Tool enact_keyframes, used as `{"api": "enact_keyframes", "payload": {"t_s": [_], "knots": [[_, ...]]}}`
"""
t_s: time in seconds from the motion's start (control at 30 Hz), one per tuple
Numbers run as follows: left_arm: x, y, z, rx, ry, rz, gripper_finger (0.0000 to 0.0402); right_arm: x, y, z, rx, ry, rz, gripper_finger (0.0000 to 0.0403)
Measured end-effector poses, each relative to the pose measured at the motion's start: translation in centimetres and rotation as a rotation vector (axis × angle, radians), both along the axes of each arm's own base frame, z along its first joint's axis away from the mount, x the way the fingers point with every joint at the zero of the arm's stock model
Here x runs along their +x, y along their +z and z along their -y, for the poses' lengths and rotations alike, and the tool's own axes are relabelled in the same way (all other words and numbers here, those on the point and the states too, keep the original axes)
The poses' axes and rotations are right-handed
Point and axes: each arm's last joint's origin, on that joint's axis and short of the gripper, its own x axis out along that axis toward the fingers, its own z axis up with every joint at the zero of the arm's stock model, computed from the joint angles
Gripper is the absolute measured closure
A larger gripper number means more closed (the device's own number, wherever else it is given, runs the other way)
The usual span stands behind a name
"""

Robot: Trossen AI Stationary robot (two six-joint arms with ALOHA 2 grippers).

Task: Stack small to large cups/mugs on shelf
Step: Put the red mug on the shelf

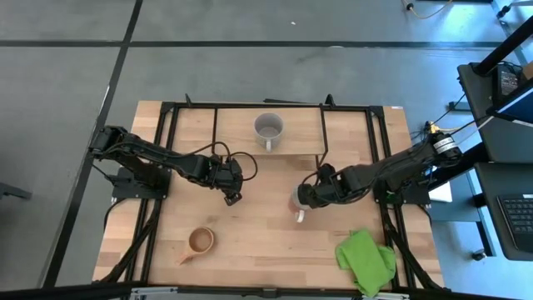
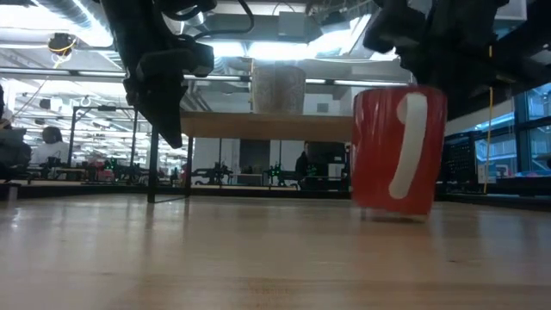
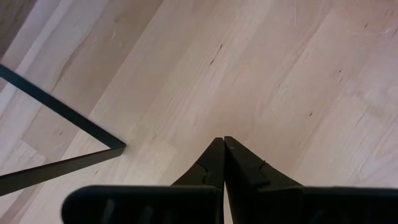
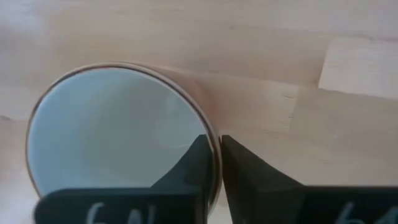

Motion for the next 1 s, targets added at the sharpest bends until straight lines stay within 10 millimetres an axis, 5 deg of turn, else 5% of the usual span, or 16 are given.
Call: {"api": "enact_keyframes", "payload": {"t_s": [0.5,1.0], "knots": [[0.4,0.1,0.1,-0.006,0.0,0.042,0.0401,0.4,8.5,0.5,-0.046,0.114,0.004,0.0375],[0.4,0.1,0.1,-0.015,0.022,0.048,0.0401,-0.5,15.4,5.5,-0.214,0.141,-0.001,0.0376]]}}
